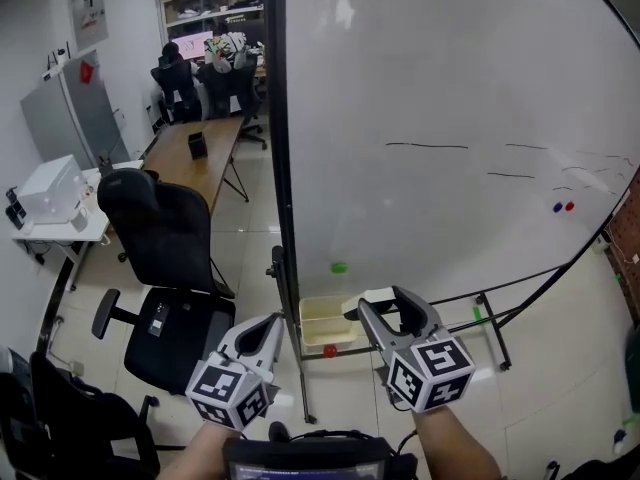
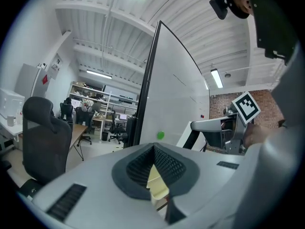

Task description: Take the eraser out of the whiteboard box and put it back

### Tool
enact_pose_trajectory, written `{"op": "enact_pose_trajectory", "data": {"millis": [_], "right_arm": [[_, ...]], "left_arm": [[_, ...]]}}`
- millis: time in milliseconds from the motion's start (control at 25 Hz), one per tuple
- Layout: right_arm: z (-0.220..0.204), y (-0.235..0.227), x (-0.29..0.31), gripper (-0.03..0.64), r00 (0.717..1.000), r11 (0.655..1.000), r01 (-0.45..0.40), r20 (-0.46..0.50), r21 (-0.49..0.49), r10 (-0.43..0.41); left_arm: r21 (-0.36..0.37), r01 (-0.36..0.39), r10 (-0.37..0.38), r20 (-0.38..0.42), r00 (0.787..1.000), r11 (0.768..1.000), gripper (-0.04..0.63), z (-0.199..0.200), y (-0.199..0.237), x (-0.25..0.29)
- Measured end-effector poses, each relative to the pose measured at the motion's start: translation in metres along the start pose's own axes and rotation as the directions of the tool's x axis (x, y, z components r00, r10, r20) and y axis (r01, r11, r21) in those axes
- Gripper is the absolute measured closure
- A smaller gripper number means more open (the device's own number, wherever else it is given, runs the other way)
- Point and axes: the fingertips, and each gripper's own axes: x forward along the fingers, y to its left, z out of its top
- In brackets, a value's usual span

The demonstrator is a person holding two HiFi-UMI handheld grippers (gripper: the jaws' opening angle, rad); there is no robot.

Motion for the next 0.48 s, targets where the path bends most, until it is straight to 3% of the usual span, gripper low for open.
{"op": "enact_pose_trajectory", "data": {"millis": [480], "right_arm": [[0.008, -0.025, -0.038, 0.347, 0.992, 0.992, -0.126, 0.02, 0.0, 0.126]], "left_arm": [[0.019, -0.092, 0.092, 0.026, 0.995, 0.996, 0.56, 0.015, -0.049, -0.012]]}}
